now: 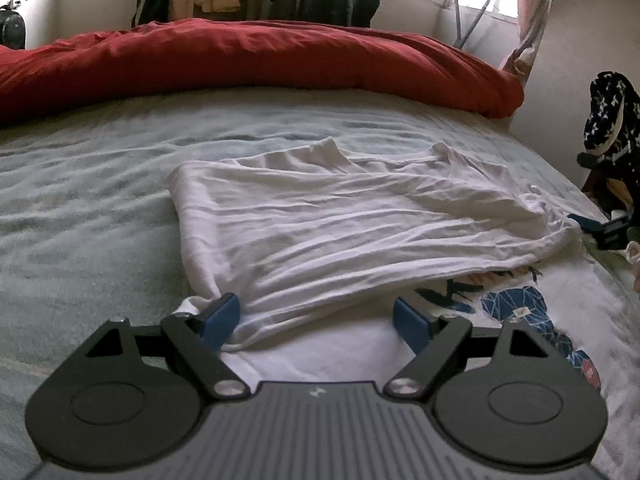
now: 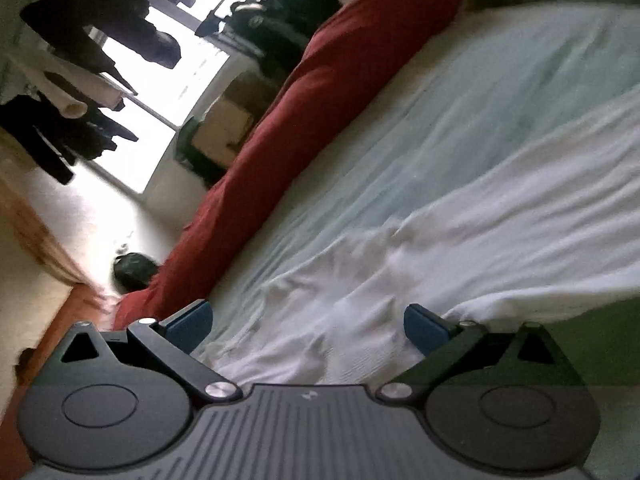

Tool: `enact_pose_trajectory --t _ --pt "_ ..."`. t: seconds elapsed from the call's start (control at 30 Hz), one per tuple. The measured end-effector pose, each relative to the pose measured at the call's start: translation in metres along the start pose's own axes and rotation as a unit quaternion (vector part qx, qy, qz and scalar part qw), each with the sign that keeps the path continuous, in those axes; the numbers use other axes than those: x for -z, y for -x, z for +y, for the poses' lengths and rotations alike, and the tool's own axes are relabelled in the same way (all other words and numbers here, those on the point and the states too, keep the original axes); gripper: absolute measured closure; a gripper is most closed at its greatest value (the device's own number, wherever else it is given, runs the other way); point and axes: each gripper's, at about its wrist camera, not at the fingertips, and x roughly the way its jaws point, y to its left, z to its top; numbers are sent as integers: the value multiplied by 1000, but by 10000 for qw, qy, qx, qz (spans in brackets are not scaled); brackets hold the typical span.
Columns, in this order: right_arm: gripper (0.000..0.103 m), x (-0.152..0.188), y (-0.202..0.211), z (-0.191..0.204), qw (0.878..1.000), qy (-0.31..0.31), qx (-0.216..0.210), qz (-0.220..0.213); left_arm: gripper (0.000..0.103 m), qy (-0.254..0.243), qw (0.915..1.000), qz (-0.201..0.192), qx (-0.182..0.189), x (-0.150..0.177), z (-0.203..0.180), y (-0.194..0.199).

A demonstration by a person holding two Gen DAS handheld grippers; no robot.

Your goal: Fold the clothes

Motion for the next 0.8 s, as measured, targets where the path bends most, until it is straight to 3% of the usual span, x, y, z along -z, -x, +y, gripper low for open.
enact_pose_trajectory --t 0.07,0.13,0.23,0.37,0.53,0.57,0.67,0.77,0.8 --pt "0 -6 15 10 9990 378 155 -202 19 111 9999 -1 64 0 3 0" --pt "0 -12 21 21 9979 627 -110 -102 19 183 9998 26 83 -2 4 1" --pt "0 -11 2 47 9901 764 -956 686 19 460 9987 116 182 -10 5 7" --pt "0 6 -46 82 9726 1217 -1272 1516 19 762 9937 57 815 -32 12 15" --pt "1 19 -98 83 9631 1173 -828 2278 18 661 9925 515 889 -38 12 -11" --pt "5 15 -98 78 9655 1159 -752 2207 18 687 9920 678 815 -34 14 -18" --pt "9 3 -97 63 9721 1153 -501 1978 18 522 9923 666 901 -26 16 -14" --pt "6 -6 -96 68 9719 1604 19 1725 18 330 9929 809 803 -32 12 -3" --pt "6 -7 -92 72 9699 1662 -61 1776 18 220 9938 806 739 -35 9 1"
